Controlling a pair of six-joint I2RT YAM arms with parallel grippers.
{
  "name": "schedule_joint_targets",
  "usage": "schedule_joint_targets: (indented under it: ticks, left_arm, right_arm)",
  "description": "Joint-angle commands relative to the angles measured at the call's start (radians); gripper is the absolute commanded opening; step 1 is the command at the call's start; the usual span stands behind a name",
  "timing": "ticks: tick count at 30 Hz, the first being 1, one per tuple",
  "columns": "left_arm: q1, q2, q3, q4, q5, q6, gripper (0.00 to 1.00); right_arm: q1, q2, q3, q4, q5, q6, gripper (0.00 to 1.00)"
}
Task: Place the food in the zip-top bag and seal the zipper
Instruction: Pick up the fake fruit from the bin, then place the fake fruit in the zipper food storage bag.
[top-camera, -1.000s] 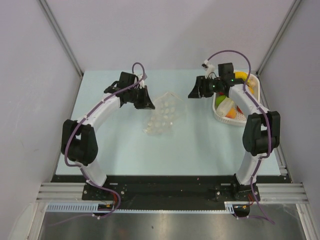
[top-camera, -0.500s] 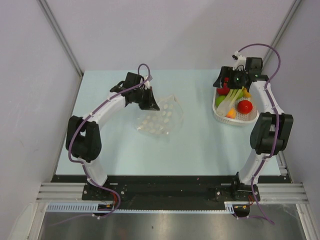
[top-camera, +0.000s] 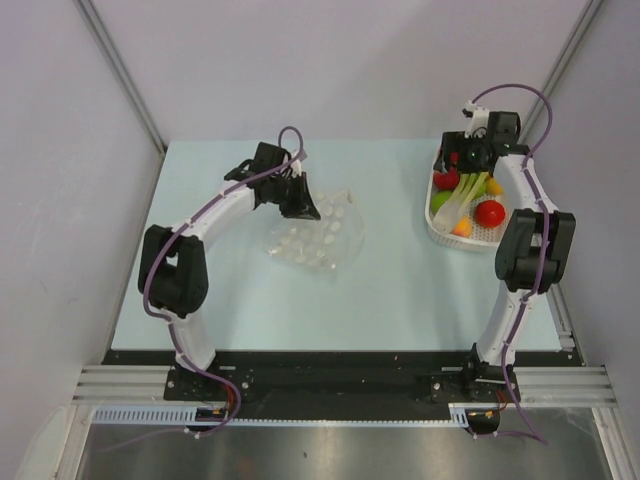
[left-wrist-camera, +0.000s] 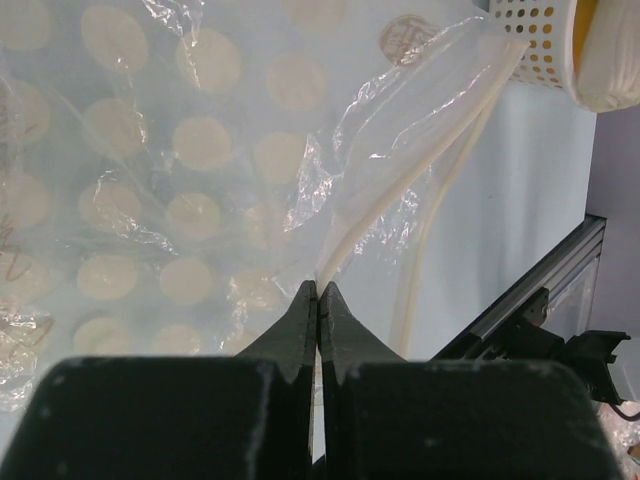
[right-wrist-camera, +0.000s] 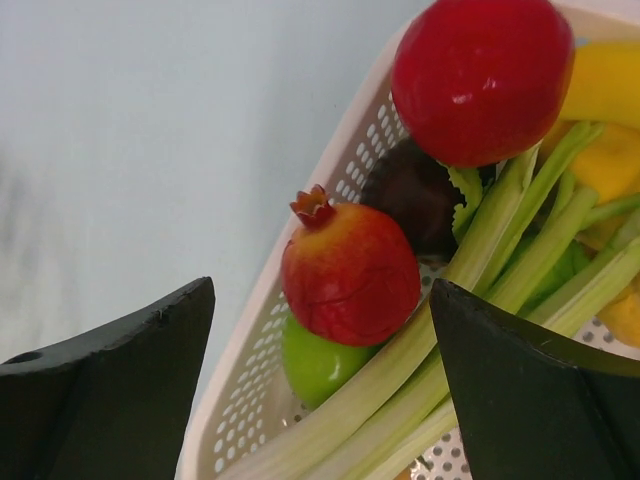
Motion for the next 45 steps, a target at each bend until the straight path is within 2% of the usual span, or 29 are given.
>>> schedule_joint_targets:
  ticks: [1, 9, 12, 13, 15, 16, 19, 22, 28, 33, 37, 42, 44, 45]
  left_arm:
    - [0.0, 0.023, 0.071, 0.008, 0.031, 0.007, 0.0]
    - [0.003, 0.044, 0.089, 0.039, 0.053, -0.008, 0.0]
    - [0.003, 0.055, 0.095, 0.054, 0.062, -0.017, 0.0]
    - [0.001, 0.058, 0.095, 0.059, 0.065, -0.022, 0.0]
    - [0.003, 0.064, 0.094, 0.069, 0.074, -0.036, 0.0]
    - [0.001, 0.067, 0.098, 0.069, 0.08, -0.039, 0.0]
    - [0.001, 0.072, 0.107, 0.077, 0.097, -0.053, 0.0]
    - [0.003, 0.074, 0.114, 0.092, 0.118, -0.071, 0.0]
    - [0.007, 0.092, 0.149, 0.114, 0.183, -0.142, 0.0]
    - [0.006, 0.094, 0.155, 0.134, 0.221, -0.185, 0.0]
    - [0.007, 0.092, 0.152, 0.151, 0.263, -0.211, 0.0]
    - [0.009, 0.083, 0.155, 0.178, 0.348, -0.248, 0.0]
    - [0.01, 0.075, 0.141, 0.203, 0.375, -0.27, 0.0]
    - [0.01, 0.063, 0.137, 0.207, 0.382, -0.274, 0.0]
  right_arm:
    - [0.001, 0.057, 0.066, 0.007, -0.015, -0.048, 0.94]
    - [-0.008, 0.061, 0.011, -0.01, -0.078, -0.034, 0.84]
    - [-0.013, 0.055, 0.005, 0.0, -0.084, -0.035, 0.68]
    - [-0.016, 0.047, 0.008, 0.004, -0.083, -0.028, 0.6]
    - [-0.025, 0.035, 0.015, 0.006, -0.084, -0.023, 0.52]
    - [-0.028, 0.012, 0.02, 0.007, -0.087, -0.019, 0.44]
    - [-0.041, -0.034, 0.014, 0.006, -0.122, -0.011, 0.29]
    - [-0.041, -0.114, -0.011, 0.012, -0.197, 0.011, 0.23]
    - [0.013, -0.284, -0.147, 0.064, -0.362, 0.122, 0.2]
    - [0.157, -0.398, -0.305, 0.098, -0.422, 0.169, 0.19]
    - [0.284, -0.424, -0.387, 0.139, -0.406, 0.173, 0.19]
    - [0.401, -0.364, -0.411, 0.234, -0.383, 0.23, 0.2]
    - [0.423, -0.331, -0.385, 0.253, -0.362, 0.242, 0.22]
    - [0.43, -0.321, -0.373, 0.254, -0.353, 0.245, 0.33]
